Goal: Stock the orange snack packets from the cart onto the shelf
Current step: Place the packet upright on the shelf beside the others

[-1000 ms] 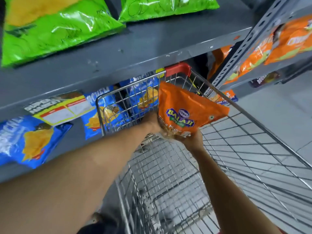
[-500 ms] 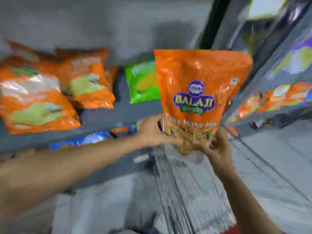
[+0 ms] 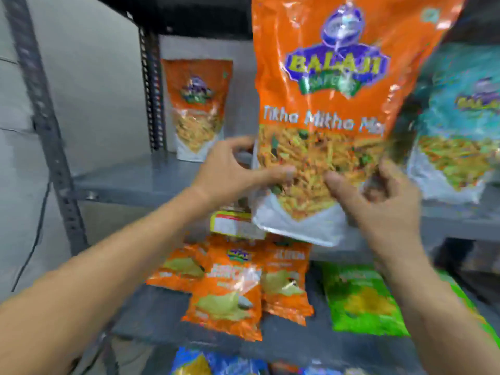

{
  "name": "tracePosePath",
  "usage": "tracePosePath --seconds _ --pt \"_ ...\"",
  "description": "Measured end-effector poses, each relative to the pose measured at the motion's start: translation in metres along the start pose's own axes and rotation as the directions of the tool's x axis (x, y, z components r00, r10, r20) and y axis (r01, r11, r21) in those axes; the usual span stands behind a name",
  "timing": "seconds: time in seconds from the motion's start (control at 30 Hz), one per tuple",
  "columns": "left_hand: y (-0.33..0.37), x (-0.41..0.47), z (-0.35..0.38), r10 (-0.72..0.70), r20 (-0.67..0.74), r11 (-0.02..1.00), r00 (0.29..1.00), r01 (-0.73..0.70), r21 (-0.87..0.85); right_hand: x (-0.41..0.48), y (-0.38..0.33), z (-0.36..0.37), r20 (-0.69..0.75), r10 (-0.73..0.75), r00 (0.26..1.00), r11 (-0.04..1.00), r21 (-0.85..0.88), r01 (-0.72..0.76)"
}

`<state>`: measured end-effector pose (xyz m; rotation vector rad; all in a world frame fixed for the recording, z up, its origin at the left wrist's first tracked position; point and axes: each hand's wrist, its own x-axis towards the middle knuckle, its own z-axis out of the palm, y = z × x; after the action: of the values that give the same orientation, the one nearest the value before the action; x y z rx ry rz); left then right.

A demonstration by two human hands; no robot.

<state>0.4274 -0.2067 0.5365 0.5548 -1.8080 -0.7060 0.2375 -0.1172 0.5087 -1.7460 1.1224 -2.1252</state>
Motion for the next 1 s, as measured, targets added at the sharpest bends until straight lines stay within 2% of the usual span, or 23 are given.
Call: tracePosePath --seconds 0.17,0.3,0.57,0.63,0.73,0.8,0.9,1.0 --pt "-0.029 0.053 -0.074 -0.031 -0.135 0.999 0.990 0.033 0.012 0.081 0.025 0.085 0.098 -0.044 0.994 0.998 -0.045 0.049" --pt "-0.070 0.089 -0.113 -0.109 -0.191 0.993 0.975 0.113 0.012 0.115 0.069 0.142 0.161 0.084 0.983 0.994 0.054 -0.094" --pt "-0.132 0.091 -0.121 -0.251 -0.141 0.967 0.958 0.253 0.000 0.118 0.125 0.173 0.306 0.295 0.905 0.948 0.022 -0.317" --pt "-0.131 0.095 -0.125 -0.249 -0.188 0.968 0.950 0.249 -0.022 0.122 0.121 0.173 0.218 0.361 0.907 0.923 0.051 -0.380" --pt "-0.128 0.093 -0.129 -0.251 -0.258 0.964 0.933 0.218 -0.149 0.127 0.115 0.163 0.049 0.480 0.876 0.850 0.219 -0.479" --pt "-0.128 0.090 -0.127 -0.261 -0.190 0.965 0.946 0.250 -0.082 0.125 0.116 0.160 0.096 0.519 0.850 0.831 0.176 -0.527" --pt "-0.130 0.088 -0.122 -0.296 -0.110 0.954 0.949 0.298 0.006 0.120 0.121 0.165 0.209 0.463 0.861 0.879 0.011 -0.476" --pt "-0.134 0.090 -0.122 -0.323 -0.164 0.946 0.932 0.320 -0.049 0.121 0.123 0.172 0.254 0.387 0.886 0.919 -0.031 -0.392"
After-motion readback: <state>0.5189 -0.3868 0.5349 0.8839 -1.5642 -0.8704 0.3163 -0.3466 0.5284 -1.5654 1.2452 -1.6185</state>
